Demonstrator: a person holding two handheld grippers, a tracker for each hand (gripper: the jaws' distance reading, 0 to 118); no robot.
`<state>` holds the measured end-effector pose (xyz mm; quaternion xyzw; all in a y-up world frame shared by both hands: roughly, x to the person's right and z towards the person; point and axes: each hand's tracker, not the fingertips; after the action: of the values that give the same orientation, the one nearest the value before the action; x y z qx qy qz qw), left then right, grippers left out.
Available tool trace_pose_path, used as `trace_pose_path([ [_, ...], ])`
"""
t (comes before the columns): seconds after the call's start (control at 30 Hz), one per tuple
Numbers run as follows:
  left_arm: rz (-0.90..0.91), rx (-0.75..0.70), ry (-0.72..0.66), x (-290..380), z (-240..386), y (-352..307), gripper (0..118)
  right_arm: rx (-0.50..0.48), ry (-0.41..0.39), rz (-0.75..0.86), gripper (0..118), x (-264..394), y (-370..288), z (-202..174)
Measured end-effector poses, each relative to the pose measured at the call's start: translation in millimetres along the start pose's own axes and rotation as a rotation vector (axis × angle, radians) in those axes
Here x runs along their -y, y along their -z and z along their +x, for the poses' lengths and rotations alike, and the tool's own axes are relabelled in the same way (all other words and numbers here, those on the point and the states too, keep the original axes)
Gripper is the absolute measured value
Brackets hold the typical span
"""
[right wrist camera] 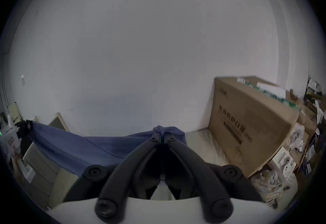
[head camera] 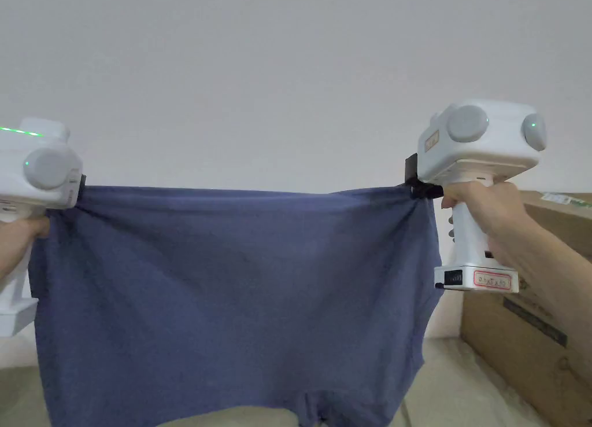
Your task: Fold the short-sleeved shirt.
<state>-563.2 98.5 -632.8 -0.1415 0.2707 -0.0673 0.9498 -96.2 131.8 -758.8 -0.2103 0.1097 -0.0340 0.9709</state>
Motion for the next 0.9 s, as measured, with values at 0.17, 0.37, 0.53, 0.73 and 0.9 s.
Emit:
trace_pose_path([
  [0.17,-0.159,-0.008,0.031,110.2,29.1,65.4,2,0.025,-0.052,-0.189,3,88.9,87.1,-1.4],
  [0.37,-0.376,0.042,0.071,241.3,60.2,116.6,2,0.059,-0.077,-0.432,3,208.9,180.6,-1.5],
  [0.53,-0.523,0.049,0.025,322.2,63.7,124.1,2,0.027,-0.007,-0.614,3,288.5,216.8,12.4],
  [0.73,-0.556,0.074,0.020,349.5,50.8,87.6,2,0.015,-0.018,-0.635,3,326.3,175.1,30.1],
  [0.9,-0.532,0.119,0.016,361.1,19.8,13.4,2,-0.027,-0.048,-0.615,3,353.0,89.7,44.8],
])
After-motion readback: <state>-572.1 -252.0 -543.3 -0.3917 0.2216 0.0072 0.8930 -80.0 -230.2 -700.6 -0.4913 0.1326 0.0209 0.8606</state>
